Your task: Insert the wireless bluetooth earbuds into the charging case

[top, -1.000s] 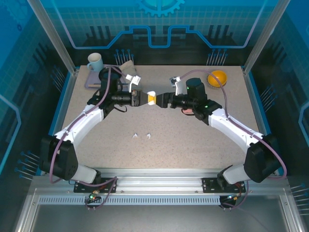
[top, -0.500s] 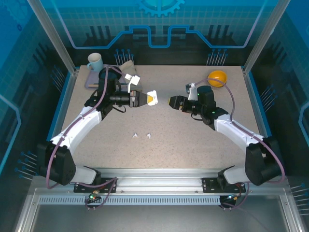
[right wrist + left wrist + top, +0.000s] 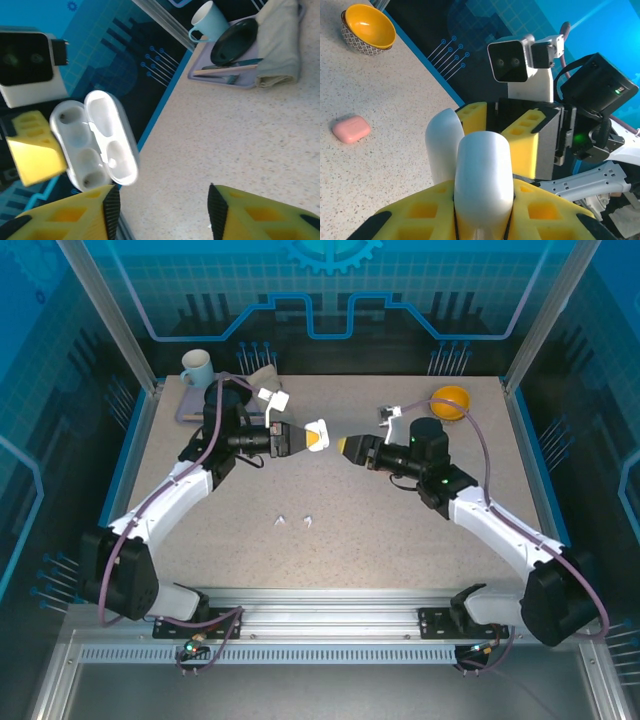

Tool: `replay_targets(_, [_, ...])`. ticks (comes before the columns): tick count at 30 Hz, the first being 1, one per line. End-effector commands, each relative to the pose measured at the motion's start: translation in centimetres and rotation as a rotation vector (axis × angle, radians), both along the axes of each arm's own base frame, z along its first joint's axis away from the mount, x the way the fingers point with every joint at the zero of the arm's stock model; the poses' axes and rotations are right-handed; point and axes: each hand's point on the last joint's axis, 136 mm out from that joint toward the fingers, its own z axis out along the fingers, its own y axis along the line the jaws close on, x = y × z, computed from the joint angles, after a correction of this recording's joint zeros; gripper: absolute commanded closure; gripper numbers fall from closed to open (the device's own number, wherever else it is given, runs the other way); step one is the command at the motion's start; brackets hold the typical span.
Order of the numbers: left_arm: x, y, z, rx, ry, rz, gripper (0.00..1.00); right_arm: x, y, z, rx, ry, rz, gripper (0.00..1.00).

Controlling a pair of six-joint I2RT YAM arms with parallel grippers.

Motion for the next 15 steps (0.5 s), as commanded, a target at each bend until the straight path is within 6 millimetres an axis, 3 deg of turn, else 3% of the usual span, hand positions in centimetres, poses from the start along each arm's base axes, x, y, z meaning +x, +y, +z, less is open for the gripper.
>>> replay_targets(1, [0.4, -0.2, -0.3, -0.017, 0.001, 0.004, 1.0, -0.2, 1.6, 3.3, 0.04, -0.082, 0.053, 0.52])
replay_targets(15, [0.7, -0.3, 0.0, -0.027, -0.005, 0.009, 1.0, 0.6, 3.3, 2.0, 0.019, -0.059, 0.094, 0.64])
